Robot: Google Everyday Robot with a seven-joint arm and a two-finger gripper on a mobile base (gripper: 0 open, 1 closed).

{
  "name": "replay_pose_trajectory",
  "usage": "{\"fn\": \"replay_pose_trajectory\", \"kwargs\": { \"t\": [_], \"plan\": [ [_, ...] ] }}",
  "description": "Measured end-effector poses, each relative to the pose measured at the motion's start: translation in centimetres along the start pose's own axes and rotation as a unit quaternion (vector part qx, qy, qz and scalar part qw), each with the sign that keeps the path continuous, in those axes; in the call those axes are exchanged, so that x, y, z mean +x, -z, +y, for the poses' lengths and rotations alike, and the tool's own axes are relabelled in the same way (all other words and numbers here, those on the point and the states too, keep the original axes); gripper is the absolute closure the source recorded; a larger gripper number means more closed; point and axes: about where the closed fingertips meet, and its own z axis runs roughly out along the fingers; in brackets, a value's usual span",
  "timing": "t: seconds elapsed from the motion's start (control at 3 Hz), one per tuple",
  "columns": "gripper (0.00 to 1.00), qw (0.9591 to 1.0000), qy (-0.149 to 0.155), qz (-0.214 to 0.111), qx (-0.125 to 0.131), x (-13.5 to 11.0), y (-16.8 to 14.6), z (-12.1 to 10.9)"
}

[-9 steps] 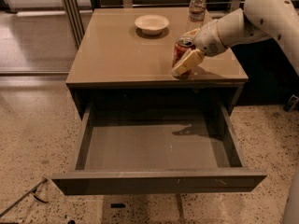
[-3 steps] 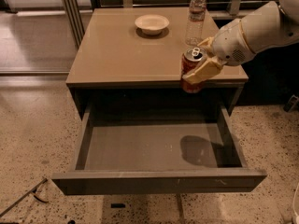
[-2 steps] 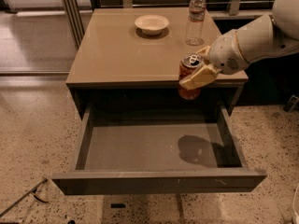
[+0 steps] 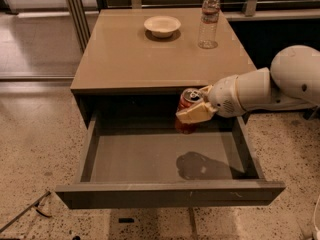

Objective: Place coke can into top drawer

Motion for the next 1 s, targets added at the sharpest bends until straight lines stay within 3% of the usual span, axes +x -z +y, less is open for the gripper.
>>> {"fn": "replay_pose_trajectory", "kwargs": {
  "t": [0.33,0.67,1.0],
  "plan": [
    [1.00,0.9998,-0.017,-0.011,0.002,3.1,-2.7,2.0],
    [1.00,0.9995,-0.027,0.006,-0.013,7.1,-5.1,3.9],
    [1.00,0.9994,-0.028,0.008,-0.016,7.4,-5.3,4.1]
  ]
}}
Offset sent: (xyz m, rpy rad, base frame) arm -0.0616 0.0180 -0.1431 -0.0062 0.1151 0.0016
